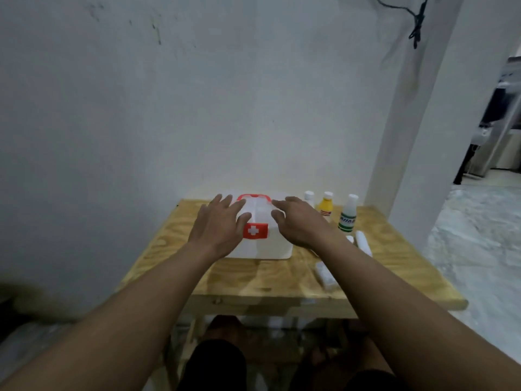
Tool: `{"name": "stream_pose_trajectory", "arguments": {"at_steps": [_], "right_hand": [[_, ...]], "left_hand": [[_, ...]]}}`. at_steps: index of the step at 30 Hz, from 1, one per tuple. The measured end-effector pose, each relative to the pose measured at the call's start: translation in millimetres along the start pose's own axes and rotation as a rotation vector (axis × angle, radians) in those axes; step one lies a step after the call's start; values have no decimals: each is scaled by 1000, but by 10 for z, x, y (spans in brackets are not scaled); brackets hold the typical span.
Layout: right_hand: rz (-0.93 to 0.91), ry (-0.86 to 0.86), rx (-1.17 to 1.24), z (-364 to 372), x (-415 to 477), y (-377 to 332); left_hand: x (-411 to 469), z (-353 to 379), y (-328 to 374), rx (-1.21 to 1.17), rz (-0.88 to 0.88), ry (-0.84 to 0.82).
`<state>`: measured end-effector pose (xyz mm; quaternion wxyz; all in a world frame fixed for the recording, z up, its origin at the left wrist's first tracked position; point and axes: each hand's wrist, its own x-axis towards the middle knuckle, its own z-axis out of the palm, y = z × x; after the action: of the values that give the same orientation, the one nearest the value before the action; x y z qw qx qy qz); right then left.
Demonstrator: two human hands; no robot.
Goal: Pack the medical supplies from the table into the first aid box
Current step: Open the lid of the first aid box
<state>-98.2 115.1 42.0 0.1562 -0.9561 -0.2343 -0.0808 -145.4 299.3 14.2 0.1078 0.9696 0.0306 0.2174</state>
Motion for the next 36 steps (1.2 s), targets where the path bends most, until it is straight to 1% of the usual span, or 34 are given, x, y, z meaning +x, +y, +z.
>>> {"name": "stream_pose_trajectory", "arguments": {"at_steps": [4, 6, 7, 9, 11, 13, 14, 18, 23, 28, 36], "right_hand": [[-4, -9, 4, 14, -32, -13], [-32, -8, -16, 9, -53, -33], [-44, -13, -36, -2, -62, -48], [-72, -30, -102, -32, -74, -67], [-91, -54, -148, -50, -74, -59], [-99, -73, -151, -44, -74, -33], [-104, -79, -149, -44, -76, -22], [-108, -88, -102, -55, -61, 11], [-108, -107, -83, -44, -50, 52], [-109, -105, -65, -36, -30, 73], [-98, -95, -33, -13, -20, 86]], "left_hand": [[-166, 53, 156, -112, -206, 218], [-250, 52, 308, -250, -371, 305], [-267, 43, 378, -360, -488, 323], [-252, 27, 487, -641, -764, 296], [-195, 81, 523, -943, -995, 241], [-167, 146, 516, -1191, -1167, 204], [-165, 175, 511, -1271, -1219, 188], [-166, 229, 547, -1511, -1278, 144], [-185, 218, 558, -1706, -1271, 90], [-249, 212, 571, -1816, -1245, 105], [-286, 261, 604, -1871, -1233, 178]]}}
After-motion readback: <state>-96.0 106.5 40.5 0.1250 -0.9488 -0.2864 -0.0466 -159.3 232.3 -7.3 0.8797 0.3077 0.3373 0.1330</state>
